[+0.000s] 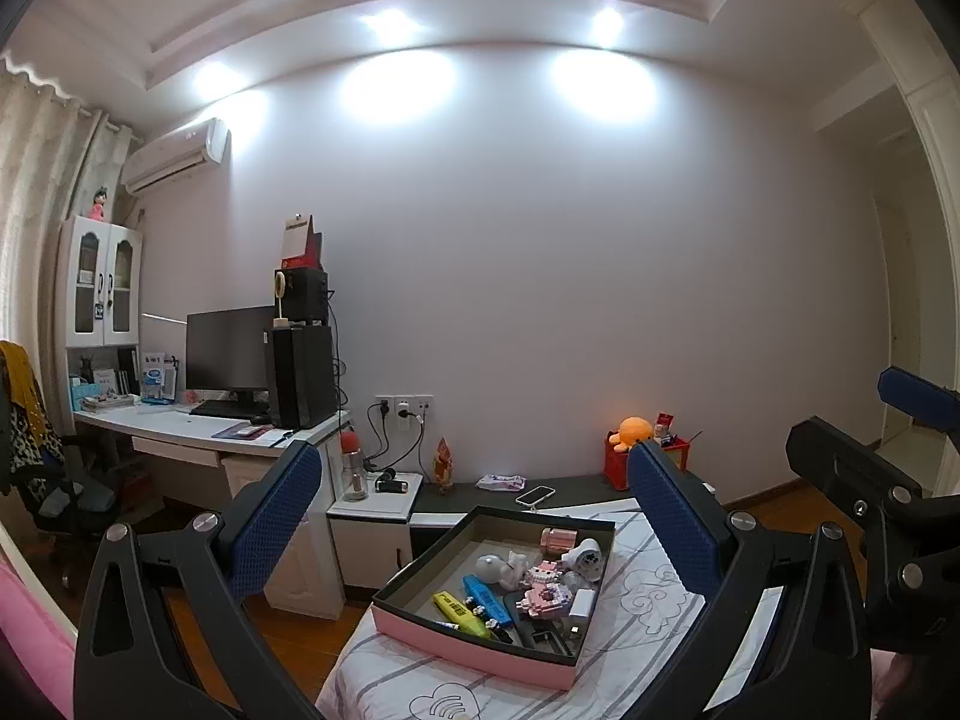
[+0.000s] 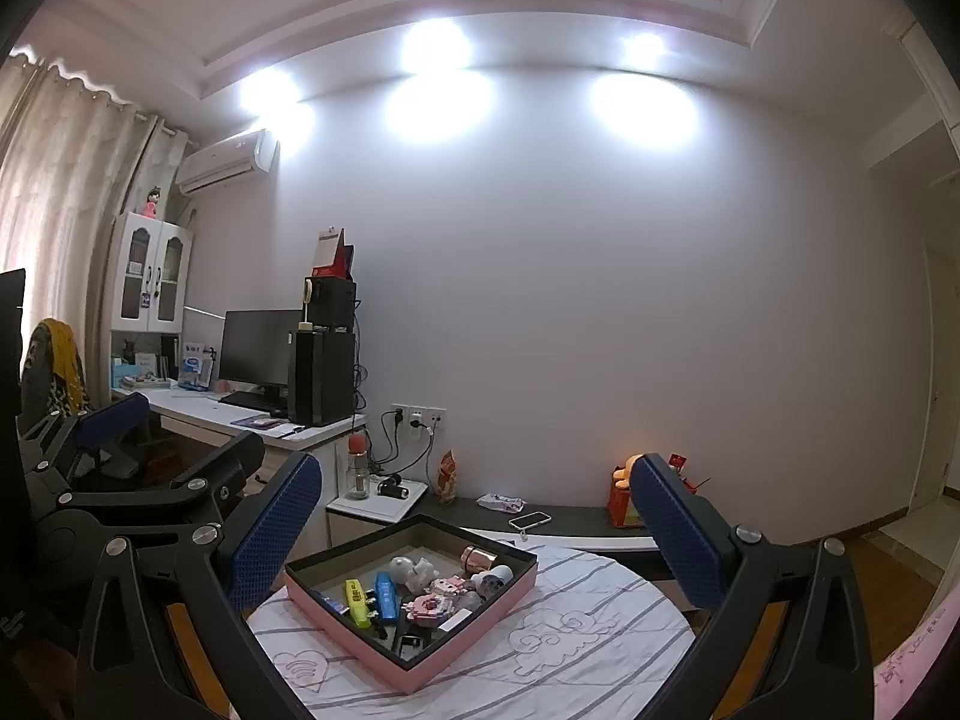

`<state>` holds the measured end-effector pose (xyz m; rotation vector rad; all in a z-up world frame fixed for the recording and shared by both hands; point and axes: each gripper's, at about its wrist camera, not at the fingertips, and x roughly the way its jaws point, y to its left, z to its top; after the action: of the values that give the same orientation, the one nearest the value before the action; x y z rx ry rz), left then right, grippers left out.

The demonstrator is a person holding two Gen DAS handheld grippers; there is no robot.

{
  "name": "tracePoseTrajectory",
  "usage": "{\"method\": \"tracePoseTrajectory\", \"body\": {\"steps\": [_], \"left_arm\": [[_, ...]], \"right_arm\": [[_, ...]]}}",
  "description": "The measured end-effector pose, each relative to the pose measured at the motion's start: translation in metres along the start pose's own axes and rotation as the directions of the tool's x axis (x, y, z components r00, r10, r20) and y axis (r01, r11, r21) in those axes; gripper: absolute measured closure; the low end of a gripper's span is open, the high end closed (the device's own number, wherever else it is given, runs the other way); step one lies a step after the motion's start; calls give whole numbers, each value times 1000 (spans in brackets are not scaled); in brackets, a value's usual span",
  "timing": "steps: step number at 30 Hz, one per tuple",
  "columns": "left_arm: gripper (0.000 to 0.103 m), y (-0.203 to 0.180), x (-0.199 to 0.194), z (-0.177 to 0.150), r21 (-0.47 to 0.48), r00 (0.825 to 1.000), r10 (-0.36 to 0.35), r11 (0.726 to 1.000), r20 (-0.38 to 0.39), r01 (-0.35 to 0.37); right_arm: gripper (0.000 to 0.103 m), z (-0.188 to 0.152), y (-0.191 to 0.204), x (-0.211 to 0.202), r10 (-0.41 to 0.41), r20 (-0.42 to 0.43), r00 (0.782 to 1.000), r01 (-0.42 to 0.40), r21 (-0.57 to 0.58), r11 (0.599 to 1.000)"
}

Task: Organize rigid objects

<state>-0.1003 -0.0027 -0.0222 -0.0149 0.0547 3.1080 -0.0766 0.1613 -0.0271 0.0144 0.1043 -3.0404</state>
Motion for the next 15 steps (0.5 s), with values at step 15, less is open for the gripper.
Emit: {"method": "tracePoseTrajectory", "body": {"steps": [15], "left_arm": [[0, -4, -1, 2, 12, 1000, 7, 1000, -18, -7]], "right_arm": [[0, -2, -3, 4, -4, -12, 1000, 4, 5, 1000]]}}
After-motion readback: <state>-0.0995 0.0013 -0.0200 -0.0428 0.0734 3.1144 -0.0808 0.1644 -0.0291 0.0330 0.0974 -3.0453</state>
